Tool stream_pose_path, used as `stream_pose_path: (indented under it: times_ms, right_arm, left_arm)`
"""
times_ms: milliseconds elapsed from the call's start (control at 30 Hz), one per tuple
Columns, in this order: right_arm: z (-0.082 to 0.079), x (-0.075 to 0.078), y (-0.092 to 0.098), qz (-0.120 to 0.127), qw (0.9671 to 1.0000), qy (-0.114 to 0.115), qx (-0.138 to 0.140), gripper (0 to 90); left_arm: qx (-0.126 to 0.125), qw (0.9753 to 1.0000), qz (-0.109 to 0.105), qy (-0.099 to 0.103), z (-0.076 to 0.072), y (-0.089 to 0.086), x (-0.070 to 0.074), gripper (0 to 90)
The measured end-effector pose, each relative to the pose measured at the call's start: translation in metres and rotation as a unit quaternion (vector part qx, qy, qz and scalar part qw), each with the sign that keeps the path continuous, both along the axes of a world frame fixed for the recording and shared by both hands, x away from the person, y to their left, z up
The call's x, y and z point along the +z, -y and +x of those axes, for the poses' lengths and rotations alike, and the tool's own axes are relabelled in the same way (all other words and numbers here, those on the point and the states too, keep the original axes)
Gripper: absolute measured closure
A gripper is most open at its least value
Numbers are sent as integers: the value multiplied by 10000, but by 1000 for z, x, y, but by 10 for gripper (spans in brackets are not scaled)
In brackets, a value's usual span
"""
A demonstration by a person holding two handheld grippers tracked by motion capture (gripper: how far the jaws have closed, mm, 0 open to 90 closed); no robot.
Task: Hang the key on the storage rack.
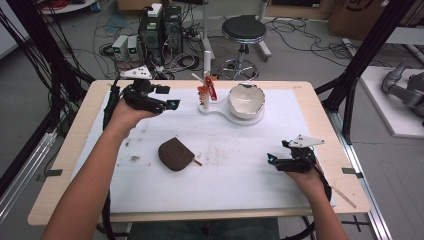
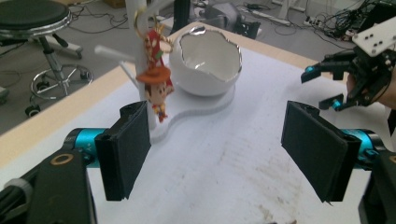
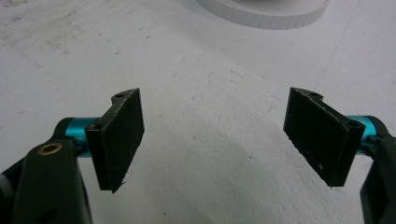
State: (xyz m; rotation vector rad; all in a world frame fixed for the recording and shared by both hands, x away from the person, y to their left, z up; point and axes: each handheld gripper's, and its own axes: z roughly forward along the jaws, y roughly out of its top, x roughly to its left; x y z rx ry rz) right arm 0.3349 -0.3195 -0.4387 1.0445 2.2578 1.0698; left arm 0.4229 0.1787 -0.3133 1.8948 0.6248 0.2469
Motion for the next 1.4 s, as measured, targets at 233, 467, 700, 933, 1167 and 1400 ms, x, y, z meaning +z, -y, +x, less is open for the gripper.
stream_pose_path:
  times_ms: [233, 467, 700, 933, 1167, 1400]
  right_arm:
    - [1, 0, -2, 69, 10000, -10, 13, 204]
    - [3, 1, -1, 133, 9999, 20, 52, 204]
    - [4, 1, -1, 199, 9998, -13, 12, 204]
    - [3, 1, -1, 247, 9997, 1, -8, 204]
    - [3, 2, -2, 286, 9996, 23, -19, 204]
    - [4, 2, 0, 315, 9995, 23, -44, 204]
  left_arm:
    - [-17, 9997, -169, -175, -21, -10, -37, 232]
    - [77, 9994, -285, -201, -42, -22, -56, 230]
    - [64, 9996, -228, -174, -60, -32, -68, 230]
    - [190, 9997, -52, 127, -69, -40, -74, 226]
    - [69, 9999, -67, 75, -70, -46, -79, 181]
    - [129, 9998, -43, 148, -73, -56, -76, 174]
